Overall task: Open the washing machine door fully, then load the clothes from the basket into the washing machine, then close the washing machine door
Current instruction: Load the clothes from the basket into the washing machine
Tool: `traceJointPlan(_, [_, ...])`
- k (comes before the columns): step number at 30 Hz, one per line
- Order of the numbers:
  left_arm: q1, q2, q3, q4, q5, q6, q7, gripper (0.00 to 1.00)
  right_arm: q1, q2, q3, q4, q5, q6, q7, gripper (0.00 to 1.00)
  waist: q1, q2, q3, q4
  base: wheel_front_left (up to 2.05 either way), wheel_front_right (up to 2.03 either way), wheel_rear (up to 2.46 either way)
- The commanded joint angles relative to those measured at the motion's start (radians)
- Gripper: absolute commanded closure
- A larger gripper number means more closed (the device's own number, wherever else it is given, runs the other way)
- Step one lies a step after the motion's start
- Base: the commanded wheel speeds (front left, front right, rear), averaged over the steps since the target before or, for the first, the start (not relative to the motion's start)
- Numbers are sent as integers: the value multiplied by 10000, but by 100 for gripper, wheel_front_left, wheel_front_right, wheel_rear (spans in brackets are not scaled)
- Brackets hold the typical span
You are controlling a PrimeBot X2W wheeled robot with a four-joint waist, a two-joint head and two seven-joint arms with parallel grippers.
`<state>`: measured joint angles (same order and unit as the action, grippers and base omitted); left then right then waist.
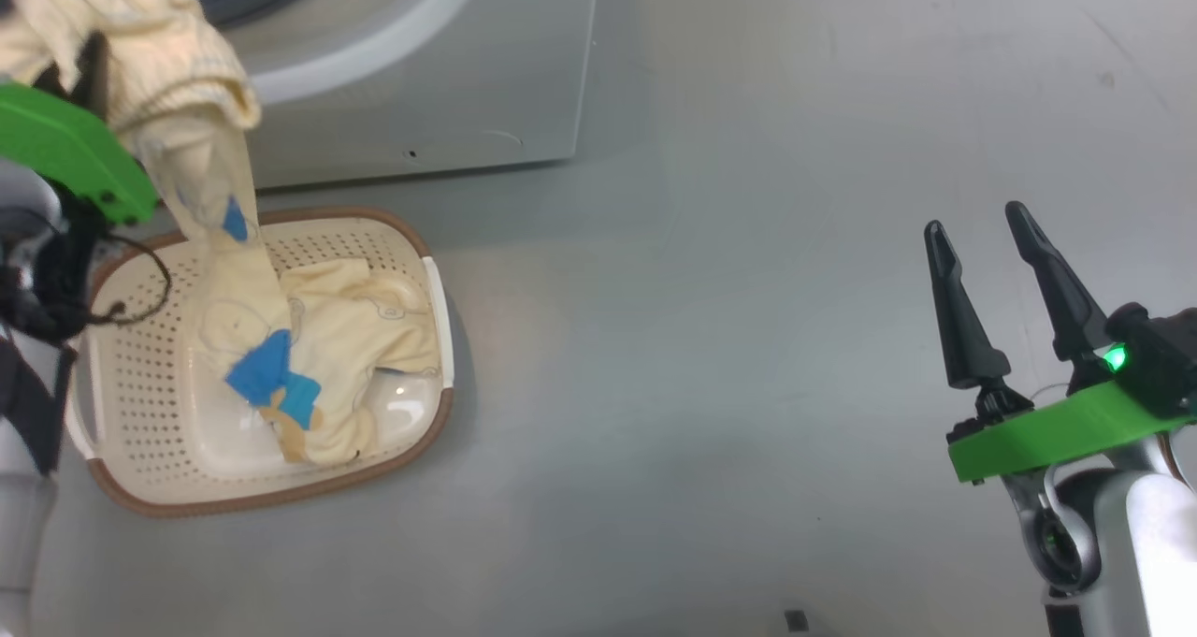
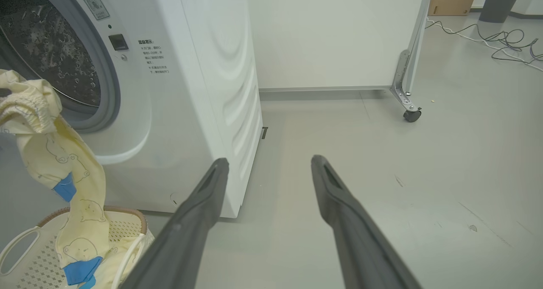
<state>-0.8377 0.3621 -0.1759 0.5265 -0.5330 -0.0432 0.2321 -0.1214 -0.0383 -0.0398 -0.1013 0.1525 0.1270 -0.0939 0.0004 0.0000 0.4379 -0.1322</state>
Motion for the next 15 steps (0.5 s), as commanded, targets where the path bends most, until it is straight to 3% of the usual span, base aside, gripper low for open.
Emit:
traceJointPlan(1, [-464, 635, 421, -257, -72, -14, 36, 100, -231, -120, 240, -273, 57, 37, -130, 0, -4, 0, 563, -422, 0, 0, 0])
traceJointPlan(15, [-4126, 2059, 419, 1186, 19, -420, 1316, 100, -1058, -120, 782, 190, 311, 37, -803, 0, -4, 0, 2476, -1321, 0, 0, 0])
